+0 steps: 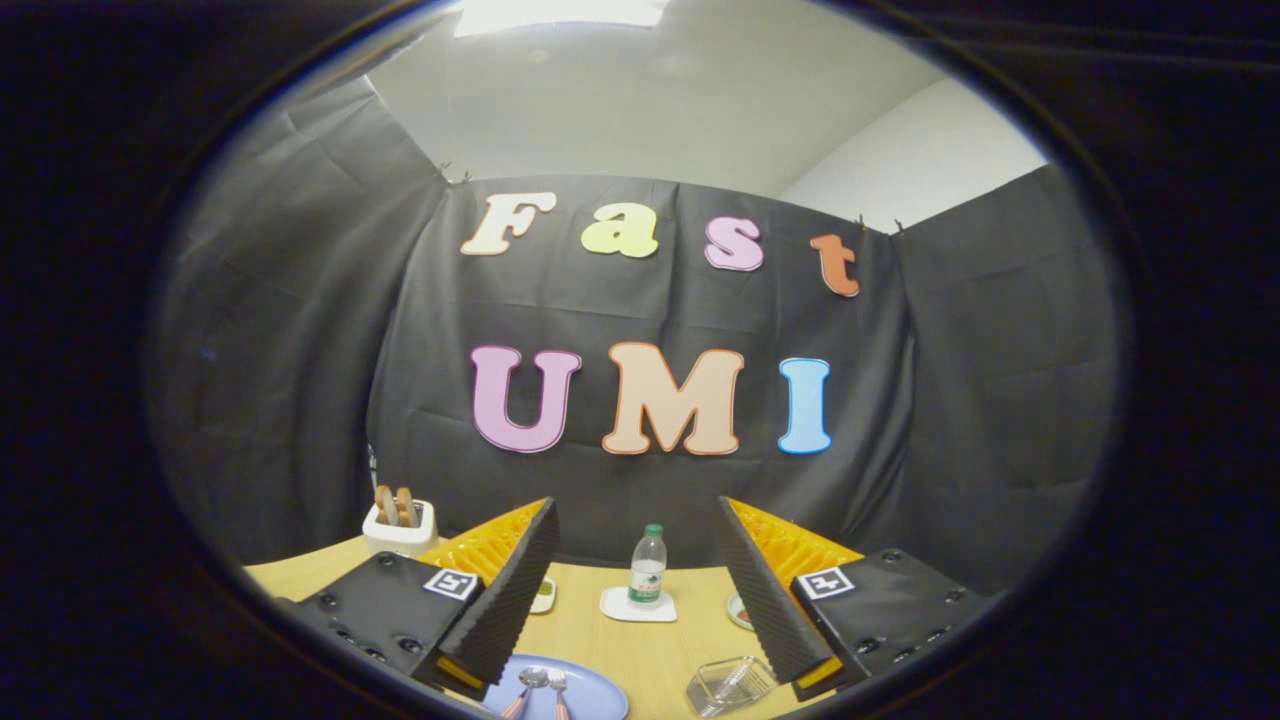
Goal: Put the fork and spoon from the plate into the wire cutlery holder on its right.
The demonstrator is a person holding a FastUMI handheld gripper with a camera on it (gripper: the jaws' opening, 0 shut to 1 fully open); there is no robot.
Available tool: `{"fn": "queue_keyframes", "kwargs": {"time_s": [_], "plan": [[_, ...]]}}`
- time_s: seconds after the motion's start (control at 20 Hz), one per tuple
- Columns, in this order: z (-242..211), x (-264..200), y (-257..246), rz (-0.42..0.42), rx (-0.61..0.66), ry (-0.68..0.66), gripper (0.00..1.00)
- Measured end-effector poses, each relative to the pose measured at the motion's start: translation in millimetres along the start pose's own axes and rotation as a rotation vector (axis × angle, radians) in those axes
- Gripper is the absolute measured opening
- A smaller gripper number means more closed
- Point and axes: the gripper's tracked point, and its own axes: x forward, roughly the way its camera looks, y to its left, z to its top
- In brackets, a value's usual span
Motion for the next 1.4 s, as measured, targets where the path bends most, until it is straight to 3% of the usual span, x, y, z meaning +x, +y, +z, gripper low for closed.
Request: {"fn": "queue_keyframes", "kwargs": {"time_s": [0.5, 1.4], "plan": [[-29.7, 6.7, 15.6, 0.075, -0.009, 0.071, 0.99], [-219.0, -20.9, 58.0, 0.26, -0.17, 0.537, 0.99]]}}
